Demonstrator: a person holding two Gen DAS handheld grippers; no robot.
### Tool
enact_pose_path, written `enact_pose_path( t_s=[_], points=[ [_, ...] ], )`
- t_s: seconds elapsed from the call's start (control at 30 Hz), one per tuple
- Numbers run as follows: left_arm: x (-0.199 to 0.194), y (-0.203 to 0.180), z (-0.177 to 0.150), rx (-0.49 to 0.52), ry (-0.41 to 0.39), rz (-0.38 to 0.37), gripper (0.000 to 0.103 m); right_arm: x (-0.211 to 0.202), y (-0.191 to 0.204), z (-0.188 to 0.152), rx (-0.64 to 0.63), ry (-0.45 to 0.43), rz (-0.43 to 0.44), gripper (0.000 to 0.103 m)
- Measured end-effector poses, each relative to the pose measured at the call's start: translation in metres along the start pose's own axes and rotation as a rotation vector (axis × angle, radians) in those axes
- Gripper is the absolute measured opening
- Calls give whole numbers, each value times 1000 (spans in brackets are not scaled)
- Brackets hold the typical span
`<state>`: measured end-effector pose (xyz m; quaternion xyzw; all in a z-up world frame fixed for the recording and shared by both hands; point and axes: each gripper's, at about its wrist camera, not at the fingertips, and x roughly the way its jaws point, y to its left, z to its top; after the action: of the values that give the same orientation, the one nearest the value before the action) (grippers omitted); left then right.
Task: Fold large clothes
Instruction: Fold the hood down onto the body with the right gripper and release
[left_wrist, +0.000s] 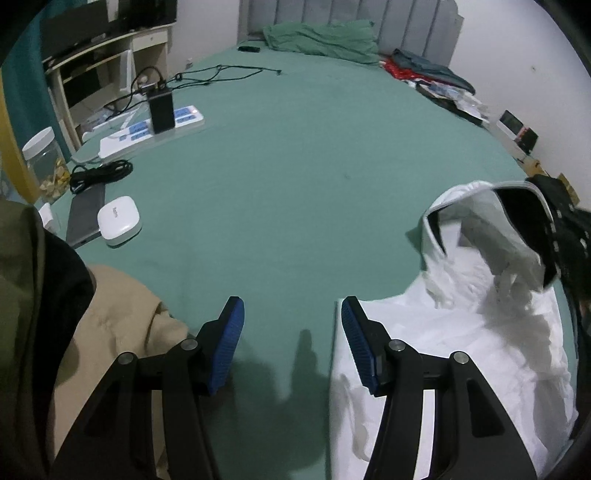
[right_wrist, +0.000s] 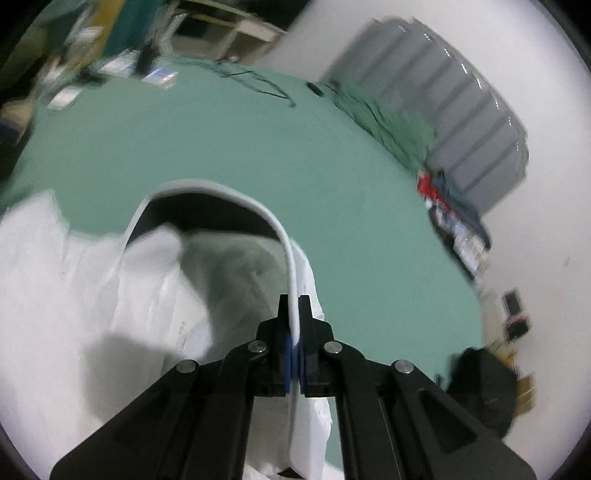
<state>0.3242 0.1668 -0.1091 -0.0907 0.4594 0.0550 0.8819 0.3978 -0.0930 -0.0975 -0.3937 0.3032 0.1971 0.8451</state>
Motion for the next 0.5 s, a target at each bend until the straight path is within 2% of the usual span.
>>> enact_pose_path(
  t_s=[0.17,0.23,0.3,0.37,0.43,0.47,0.5],
  points=[
    [-6,-11,-9,36,6,-15,58,-14,35,-38,-104,59,55,2],
    [-8,-13,-11,45,9,-17,58,-8,44,-53,-98,84,117,3],
    [-9,-13,-11,49,7,-18,58,3,50,-63,-84,104,165,8],
    [-9,-12,-12,50,7,-14,58,13,48,-67,-29,130,260,21],
    [-7,-11,-11,44,13,-12,58,17,40,-68,22,125,302,24],
    [-6,-9,-10,36,15,-13,58,19,31,-67,69,137,350,32],
    [-6,-8,-10,32,15,-13,58,19,25,-65,98,148,383,50]
  ],
)
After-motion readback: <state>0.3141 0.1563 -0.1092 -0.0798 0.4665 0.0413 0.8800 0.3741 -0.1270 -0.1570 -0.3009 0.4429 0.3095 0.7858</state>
